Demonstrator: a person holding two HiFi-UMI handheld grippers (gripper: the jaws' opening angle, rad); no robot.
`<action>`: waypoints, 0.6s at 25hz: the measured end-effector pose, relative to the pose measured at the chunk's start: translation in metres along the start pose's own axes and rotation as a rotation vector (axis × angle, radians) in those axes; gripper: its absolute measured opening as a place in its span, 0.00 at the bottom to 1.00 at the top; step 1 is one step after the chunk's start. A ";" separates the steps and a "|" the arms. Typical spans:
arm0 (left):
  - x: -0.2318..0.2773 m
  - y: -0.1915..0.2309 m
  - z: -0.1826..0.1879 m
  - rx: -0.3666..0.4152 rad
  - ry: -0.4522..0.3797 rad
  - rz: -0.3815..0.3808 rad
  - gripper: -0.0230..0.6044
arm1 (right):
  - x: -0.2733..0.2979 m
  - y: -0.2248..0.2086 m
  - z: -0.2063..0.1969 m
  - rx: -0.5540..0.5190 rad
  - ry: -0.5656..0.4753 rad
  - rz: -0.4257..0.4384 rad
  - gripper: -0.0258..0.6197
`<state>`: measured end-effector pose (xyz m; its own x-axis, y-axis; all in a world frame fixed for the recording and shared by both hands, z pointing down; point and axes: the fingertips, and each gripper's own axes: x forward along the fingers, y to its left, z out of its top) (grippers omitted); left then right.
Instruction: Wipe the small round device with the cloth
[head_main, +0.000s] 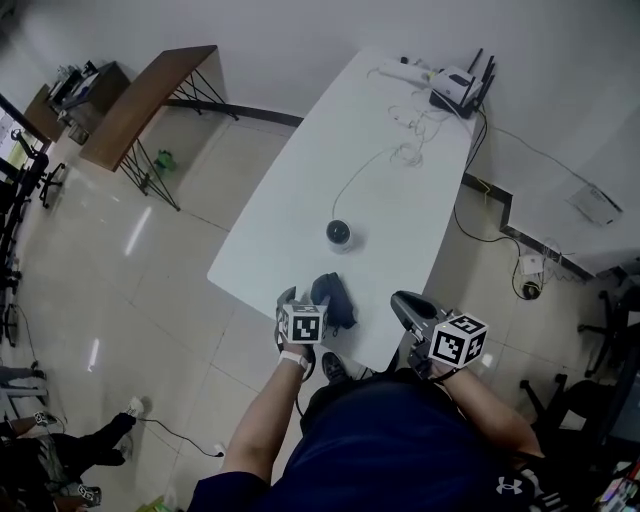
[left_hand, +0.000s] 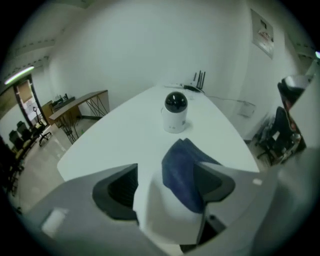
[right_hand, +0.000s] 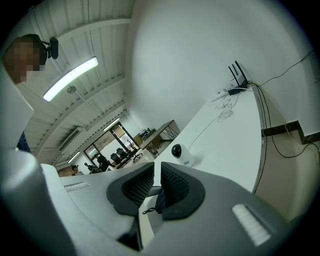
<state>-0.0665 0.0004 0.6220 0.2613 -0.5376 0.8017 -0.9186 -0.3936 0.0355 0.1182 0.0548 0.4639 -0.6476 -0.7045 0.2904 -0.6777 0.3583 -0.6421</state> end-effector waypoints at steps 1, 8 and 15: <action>-0.011 0.004 0.005 -0.038 -0.031 -0.003 0.59 | 0.001 0.001 0.000 -0.006 -0.002 0.001 0.11; -0.107 -0.031 0.026 -0.235 -0.274 -0.329 0.31 | 0.018 0.019 -0.010 -0.104 0.023 0.033 0.11; -0.132 -0.077 0.003 -0.103 -0.314 -0.399 0.31 | 0.030 0.030 -0.024 -0.177 0.072 0.052 0.10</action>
<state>-0.0291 0.0997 0.5119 0.6589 -0.5648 0.4969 -0.7498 -0.5468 0.3727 0.0701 0.0591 0.4700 -0.7024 -0.6389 0.3138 -0.6890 0.4997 -0.5249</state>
